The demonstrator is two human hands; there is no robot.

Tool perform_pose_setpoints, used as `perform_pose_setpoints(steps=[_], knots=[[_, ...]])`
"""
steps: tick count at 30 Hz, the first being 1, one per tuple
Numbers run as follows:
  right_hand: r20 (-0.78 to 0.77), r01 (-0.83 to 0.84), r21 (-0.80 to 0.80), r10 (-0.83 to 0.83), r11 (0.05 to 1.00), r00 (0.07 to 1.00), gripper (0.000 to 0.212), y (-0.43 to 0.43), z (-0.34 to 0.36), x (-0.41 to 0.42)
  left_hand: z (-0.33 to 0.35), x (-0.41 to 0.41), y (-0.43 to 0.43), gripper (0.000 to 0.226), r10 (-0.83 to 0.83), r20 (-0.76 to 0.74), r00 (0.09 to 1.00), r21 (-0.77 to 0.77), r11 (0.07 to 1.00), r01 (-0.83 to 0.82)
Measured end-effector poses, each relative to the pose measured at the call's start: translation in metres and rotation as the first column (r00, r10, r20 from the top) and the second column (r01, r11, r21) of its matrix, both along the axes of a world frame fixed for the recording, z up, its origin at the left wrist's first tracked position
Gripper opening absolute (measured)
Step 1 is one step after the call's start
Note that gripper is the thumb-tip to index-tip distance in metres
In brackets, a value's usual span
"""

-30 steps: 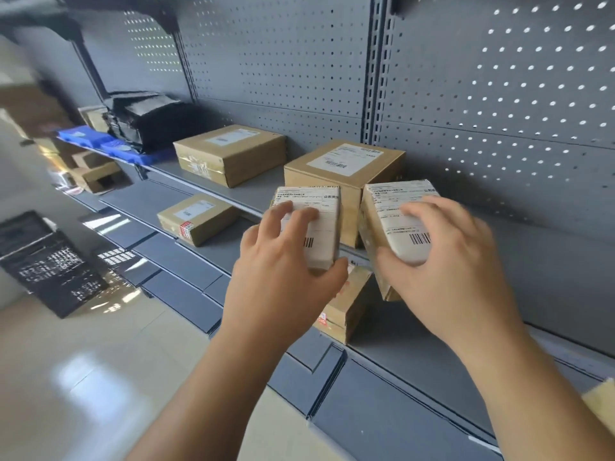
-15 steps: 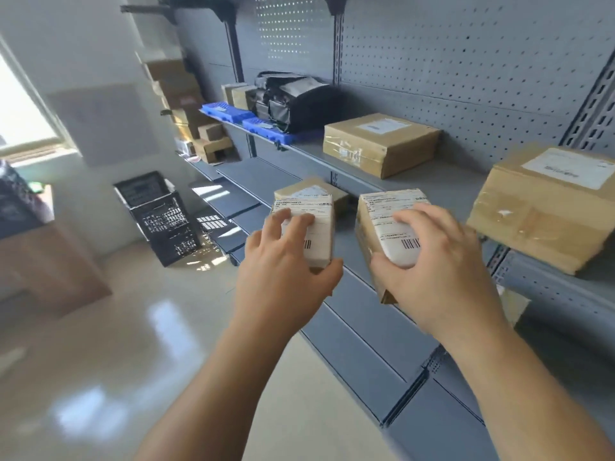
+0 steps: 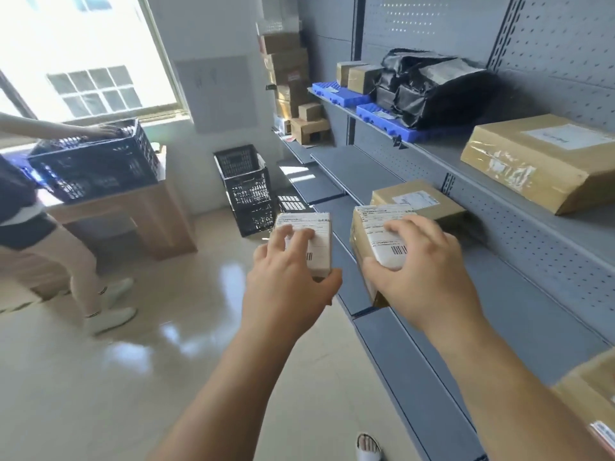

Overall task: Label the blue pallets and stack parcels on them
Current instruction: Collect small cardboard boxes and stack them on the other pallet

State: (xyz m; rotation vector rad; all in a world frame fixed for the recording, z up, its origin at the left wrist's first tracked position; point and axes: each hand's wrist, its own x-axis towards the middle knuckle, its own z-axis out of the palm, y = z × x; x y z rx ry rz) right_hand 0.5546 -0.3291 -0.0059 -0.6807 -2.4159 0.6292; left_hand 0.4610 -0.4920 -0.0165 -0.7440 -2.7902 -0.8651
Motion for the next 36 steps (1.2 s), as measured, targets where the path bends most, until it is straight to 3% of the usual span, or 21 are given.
perform_pose_setpoints(steps=[19,32,36], knots=[[0.018,-0.344,-0.025,0.344,0.939,0.939,0.059,0.110,0.002,-0.297,0.009,-0.236,0.089,0.062,0.299,-0.026,0.954,-0.047,0.953,-0.300],[0.100,-0.292,-0.042,0.295,0.956,0.950,0.058,0.088,-0.003,-0.516,-0.007,-0.458,0.068,0.062,0.332,0.022,0.943,-0.040,0.943,-0.331],[0.061,-0.250,-0.035,0.251,0.968,0.966,0.059,0.078,0.007,-0.582,0.003,-0.533,0.062,0.062,0.287,0.006,0.958,-0.044,0.957,-0.286]])
